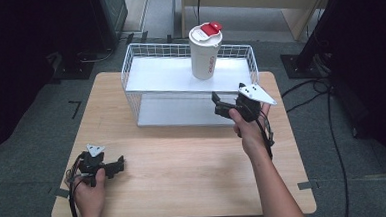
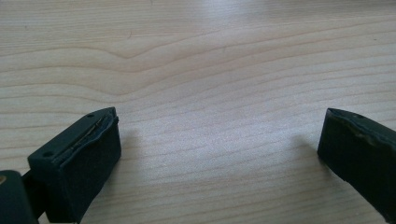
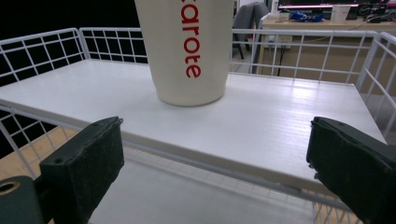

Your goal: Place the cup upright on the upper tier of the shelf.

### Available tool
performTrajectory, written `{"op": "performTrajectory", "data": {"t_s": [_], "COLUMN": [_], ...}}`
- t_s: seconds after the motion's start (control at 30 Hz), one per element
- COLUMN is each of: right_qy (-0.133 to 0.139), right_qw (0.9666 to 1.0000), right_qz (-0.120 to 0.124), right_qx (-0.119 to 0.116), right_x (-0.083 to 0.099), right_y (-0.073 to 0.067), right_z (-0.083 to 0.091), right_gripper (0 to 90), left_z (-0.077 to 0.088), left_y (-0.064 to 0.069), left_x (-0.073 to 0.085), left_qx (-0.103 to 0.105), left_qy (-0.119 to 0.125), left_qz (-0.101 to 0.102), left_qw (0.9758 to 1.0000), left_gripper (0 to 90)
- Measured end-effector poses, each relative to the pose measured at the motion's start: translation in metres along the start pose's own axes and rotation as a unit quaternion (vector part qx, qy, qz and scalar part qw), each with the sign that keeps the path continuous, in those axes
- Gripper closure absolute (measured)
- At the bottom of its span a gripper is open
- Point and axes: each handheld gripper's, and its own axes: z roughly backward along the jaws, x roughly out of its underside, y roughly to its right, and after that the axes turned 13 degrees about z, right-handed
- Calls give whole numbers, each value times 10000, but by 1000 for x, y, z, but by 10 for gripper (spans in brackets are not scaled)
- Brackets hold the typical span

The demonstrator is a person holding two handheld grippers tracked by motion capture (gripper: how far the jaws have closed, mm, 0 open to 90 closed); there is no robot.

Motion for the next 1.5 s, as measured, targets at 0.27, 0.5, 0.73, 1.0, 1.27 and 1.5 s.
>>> {"op": "performTrajectory", "data": {"t_s": [0.27,0.5,0.73,1.0,1.27,1.5], "right_qy": [-89,-198,-289,-407,-526,-690], "right_qw": [9999,9997,9993,9985,9970,9946], "right_qz": [-16,-3,-69,-111,-230,-360], "right_qx": [62,152,246,350,524,684], "right_x": [27,50,68,86,108,130], "right_y": [9,18,26,35,47,56], "right_z": [22,38,53,64,75,85], "right_gripper": [42,42,42,42,42,42], "left_z": [0,0,0,0,0,0], "left_y": [0,0,0,0,0,0], "left_x": [0,0,0,0,0,0], "left_qx": [-4,-1,-1,-1,-1,2], "left_qy": [8,5,1,-8,-12,-5], "left_qz": [0,2,0,-11,-12,-2], "left_qw": [10000,10000,10000,10000,10000,10000], "left_gripper": [0,0,0,0,0,0]}}
